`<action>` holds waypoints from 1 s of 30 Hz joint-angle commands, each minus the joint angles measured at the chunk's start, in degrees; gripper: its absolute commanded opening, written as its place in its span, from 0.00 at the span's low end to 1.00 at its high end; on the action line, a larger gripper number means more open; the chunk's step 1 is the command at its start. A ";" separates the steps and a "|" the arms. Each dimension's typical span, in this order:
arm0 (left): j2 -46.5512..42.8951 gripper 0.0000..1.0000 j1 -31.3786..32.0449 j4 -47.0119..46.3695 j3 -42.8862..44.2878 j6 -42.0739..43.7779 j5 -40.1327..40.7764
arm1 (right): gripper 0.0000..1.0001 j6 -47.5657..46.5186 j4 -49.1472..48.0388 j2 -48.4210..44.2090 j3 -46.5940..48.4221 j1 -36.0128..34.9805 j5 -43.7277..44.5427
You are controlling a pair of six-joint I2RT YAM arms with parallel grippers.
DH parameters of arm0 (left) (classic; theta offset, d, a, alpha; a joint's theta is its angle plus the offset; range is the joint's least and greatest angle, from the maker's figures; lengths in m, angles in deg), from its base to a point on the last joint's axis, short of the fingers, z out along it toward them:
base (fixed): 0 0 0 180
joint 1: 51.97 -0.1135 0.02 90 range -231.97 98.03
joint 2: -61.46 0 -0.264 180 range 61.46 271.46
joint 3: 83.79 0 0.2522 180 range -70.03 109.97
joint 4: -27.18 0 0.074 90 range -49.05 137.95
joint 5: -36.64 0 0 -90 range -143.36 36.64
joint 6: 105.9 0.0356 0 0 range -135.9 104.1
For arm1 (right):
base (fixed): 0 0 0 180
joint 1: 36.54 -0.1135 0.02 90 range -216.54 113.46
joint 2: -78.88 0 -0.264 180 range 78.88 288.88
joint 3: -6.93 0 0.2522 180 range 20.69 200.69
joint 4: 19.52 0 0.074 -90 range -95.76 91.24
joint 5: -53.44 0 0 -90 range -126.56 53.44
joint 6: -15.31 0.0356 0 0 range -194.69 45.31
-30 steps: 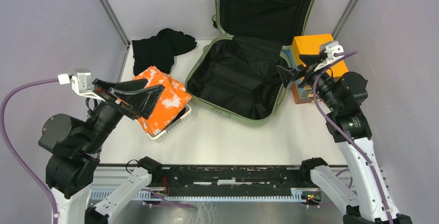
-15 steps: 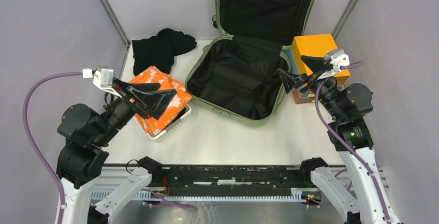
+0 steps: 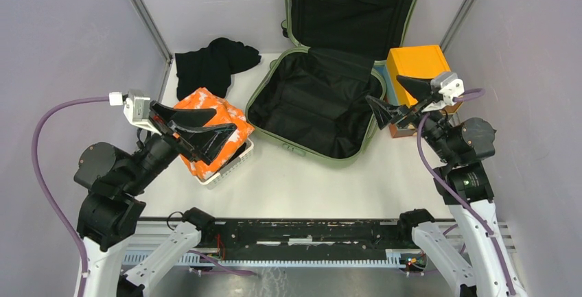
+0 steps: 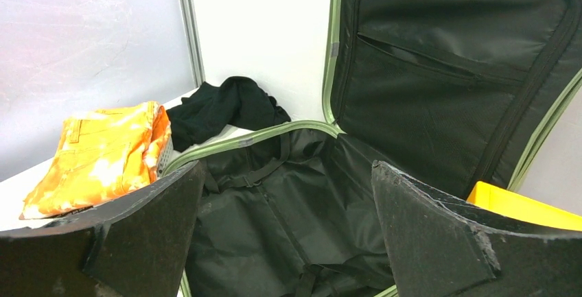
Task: Open, take out, and arrange the luggage
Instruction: Reset both arms
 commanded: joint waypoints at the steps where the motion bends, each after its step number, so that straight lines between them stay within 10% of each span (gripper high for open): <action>1: -0.73 1.00 -0.26 -2.26 -0.46 4.79 0.30 | 0.98 -0.47 -2.90 -1.29 -0.19 -0.26 -1.34; 30: 0.30 1.00 -0.27 -1.69 -6.10 10.51 6.50 | 0.98 5.72 -4.14 -5.13 -4.44 -0.83 23.74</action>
